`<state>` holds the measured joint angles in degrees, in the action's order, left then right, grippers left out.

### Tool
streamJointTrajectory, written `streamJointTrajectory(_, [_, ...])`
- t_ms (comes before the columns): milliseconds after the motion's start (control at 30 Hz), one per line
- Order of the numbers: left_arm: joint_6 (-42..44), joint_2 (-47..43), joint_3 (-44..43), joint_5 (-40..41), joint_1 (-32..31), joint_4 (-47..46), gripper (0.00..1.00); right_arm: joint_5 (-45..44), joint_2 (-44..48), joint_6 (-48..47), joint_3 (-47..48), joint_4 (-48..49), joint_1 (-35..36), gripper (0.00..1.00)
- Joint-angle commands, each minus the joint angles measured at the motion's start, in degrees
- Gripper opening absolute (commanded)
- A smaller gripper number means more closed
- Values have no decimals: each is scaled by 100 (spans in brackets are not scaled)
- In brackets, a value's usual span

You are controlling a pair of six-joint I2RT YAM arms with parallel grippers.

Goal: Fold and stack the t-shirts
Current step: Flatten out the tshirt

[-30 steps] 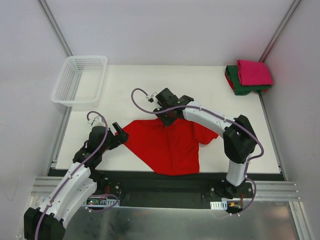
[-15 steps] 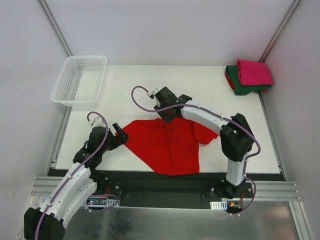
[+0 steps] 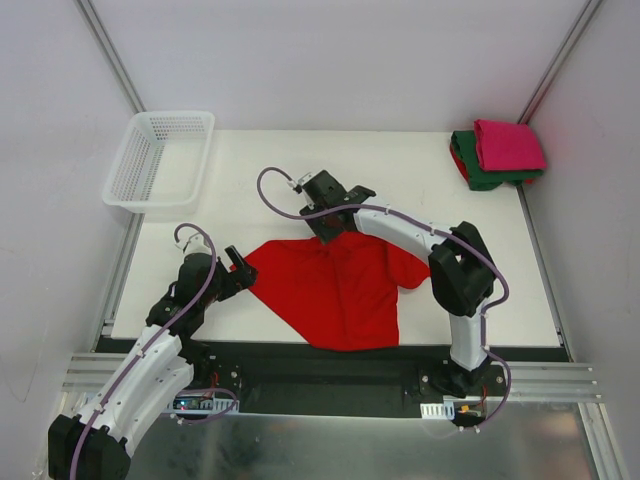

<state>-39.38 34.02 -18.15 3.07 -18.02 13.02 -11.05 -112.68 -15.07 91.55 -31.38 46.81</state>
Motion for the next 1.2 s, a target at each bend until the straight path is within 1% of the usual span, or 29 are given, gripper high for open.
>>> streamJointTrajectory(0, [132, 26, 22, 62, -8, -18, 99, 77, -8, 83, 285, 70, 30, 50])
streamJointTrajectory(433, [141, -18, 22, 62, -8, -18, 99, 68, -87, 92, 56, 70, 127, 51])
streamJointTrajectory(800, [149, -44, 5, 53, 0, -10, 100, -108, -87, 153, -119, 61, 127, 51])
streamJointTrajectory(1000, [149, -18, 13, 53, -8, -18, 99, -143, 1, 189, -348, 97, 127, 50])
streamJointTrajectory(1100, [149, -9, 13, 53, -8, -18, 99, -196, 27, 180, -392, 96, 127, 47])
streamJointTrajectory(1167, [141, -1, 22, 53, 0, -18, 99, -222, 53, 180, -401, 96, 118, 41])
